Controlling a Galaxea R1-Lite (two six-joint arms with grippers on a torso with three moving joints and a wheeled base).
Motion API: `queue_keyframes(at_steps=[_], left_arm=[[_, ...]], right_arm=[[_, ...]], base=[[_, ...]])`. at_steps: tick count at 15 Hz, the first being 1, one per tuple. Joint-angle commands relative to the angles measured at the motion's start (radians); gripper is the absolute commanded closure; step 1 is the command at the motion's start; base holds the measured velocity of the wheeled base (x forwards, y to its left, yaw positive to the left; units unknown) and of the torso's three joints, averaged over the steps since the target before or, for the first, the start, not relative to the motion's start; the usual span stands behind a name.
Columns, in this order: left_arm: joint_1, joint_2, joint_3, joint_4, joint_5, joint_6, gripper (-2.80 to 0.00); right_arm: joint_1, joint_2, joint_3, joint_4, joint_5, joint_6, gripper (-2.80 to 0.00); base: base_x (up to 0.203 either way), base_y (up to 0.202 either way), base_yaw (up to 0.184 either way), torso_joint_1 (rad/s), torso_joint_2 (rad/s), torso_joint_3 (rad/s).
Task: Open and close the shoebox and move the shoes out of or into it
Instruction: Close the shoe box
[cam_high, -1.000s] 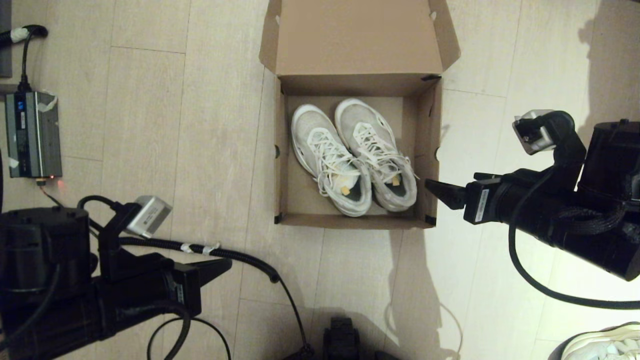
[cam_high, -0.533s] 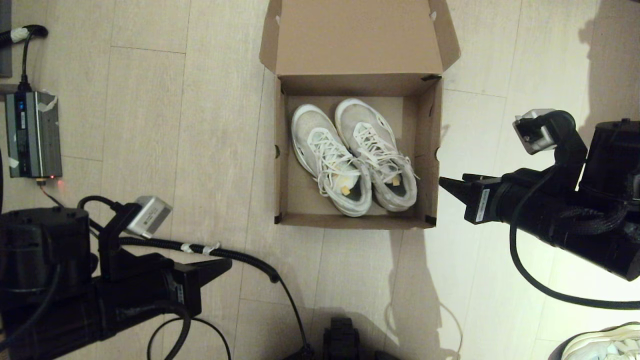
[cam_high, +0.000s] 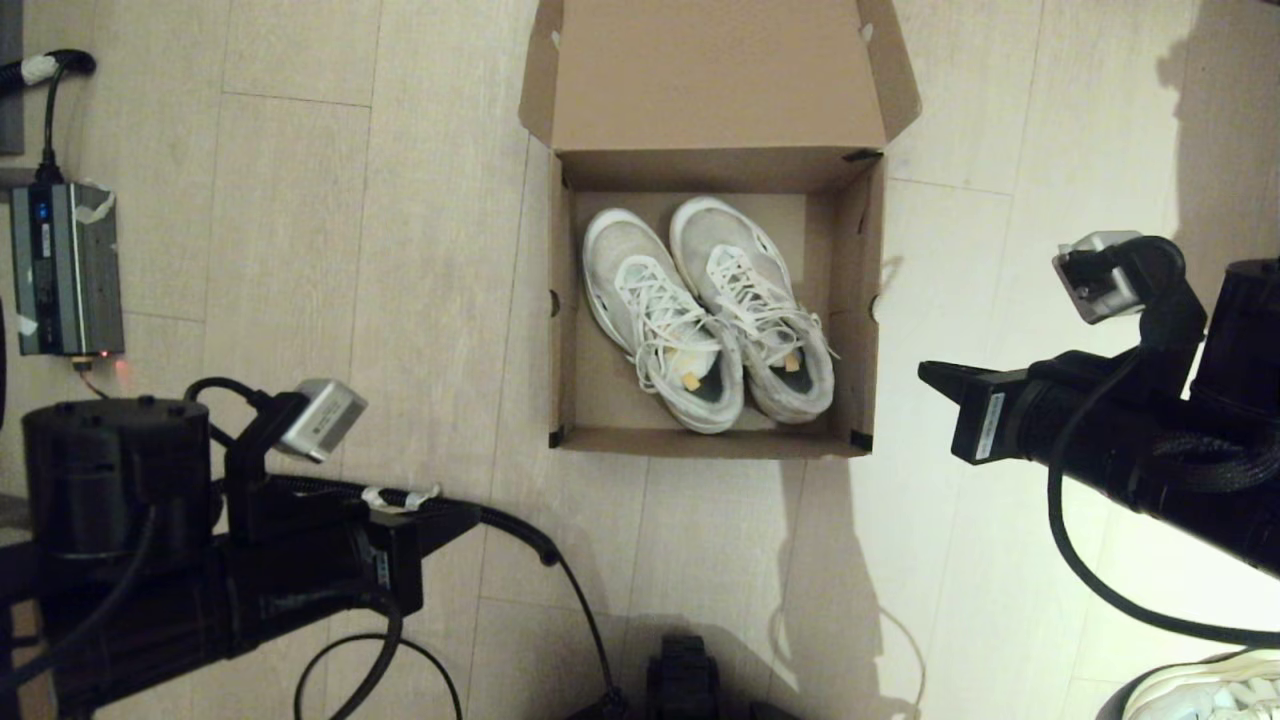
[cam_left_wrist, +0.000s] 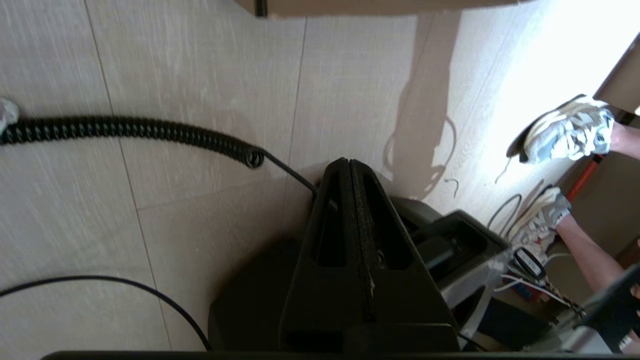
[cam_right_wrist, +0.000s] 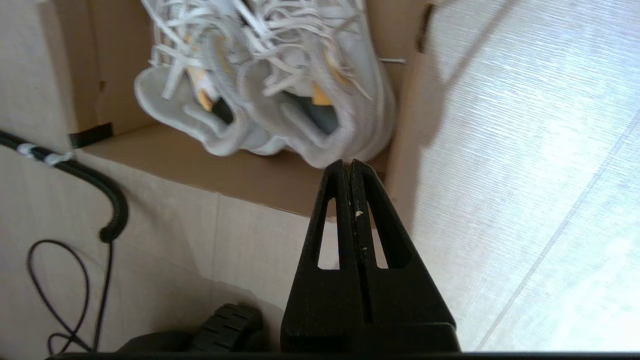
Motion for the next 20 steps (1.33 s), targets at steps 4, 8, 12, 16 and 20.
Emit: queue_keyframes(at_steps=[4, 8, 12, 16, 20], left_arm=[[0.005, 0.020, -0.014, -0.004, 0.000, -0.002, 0.00], [0.012, 0.041, -0.058, -0.008, 0.005, -0.003, 0.00], [0.015, 0.057, -0.127, -0.008, 0.020, -0.001, 0.00], [0.024, 0.132, -0.176, -0.025, 0.020, -0.001, 0.00], [0.027, 0.185, -0.234, -0.046, 0.020, 0.005, 0.00]], right_arm=[[-0.034, 0.016, 0.005, -0.001, -0.046, -0.008, 0.00], [-0.041, 0.145, -0.060, -0.010, -0.159, -0.040, 0.00], [-0.031, 0.235, -0.197, -0.074, -0.140, -0.075, 0.00], [-0.032, 0.298, -0.193, -0.082, -0.081, -0.114, 0.00], [-0.016, 0.313, -0.163, -0.099, -0.053, -0.113, 0.00]], base=[[0.000, 0.000, 0.000, 0.000, 0.00, 0.000], [0.000, 0.000, 0.000, 0.000, 0.00, 0.000], [0.000, 0.000, 0.000, 0.000, 0.00, 0.000], [0.000, 0.000, 0.000, 0.000, 0.00, 0.000], [0.000, 0.000, 0.000, 0.000, 0.00, 0.000]])
